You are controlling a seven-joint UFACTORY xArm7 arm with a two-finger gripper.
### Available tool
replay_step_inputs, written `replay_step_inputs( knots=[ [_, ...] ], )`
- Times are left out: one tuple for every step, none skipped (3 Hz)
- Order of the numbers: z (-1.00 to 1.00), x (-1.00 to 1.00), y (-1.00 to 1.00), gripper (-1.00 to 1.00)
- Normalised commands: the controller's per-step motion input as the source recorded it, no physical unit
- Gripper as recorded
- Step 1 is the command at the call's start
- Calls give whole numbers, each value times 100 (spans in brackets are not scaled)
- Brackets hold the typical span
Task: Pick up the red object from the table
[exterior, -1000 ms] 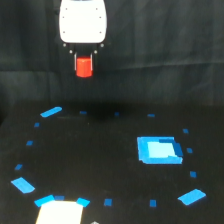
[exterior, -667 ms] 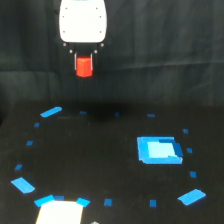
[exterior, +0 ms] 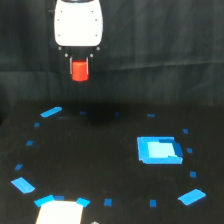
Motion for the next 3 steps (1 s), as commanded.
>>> replay_step_inputs(
  knots=[
    [13,-2,-3,-100],
    [10,-14,4,-100],
    [-15,22,5,-100]
  ],
)
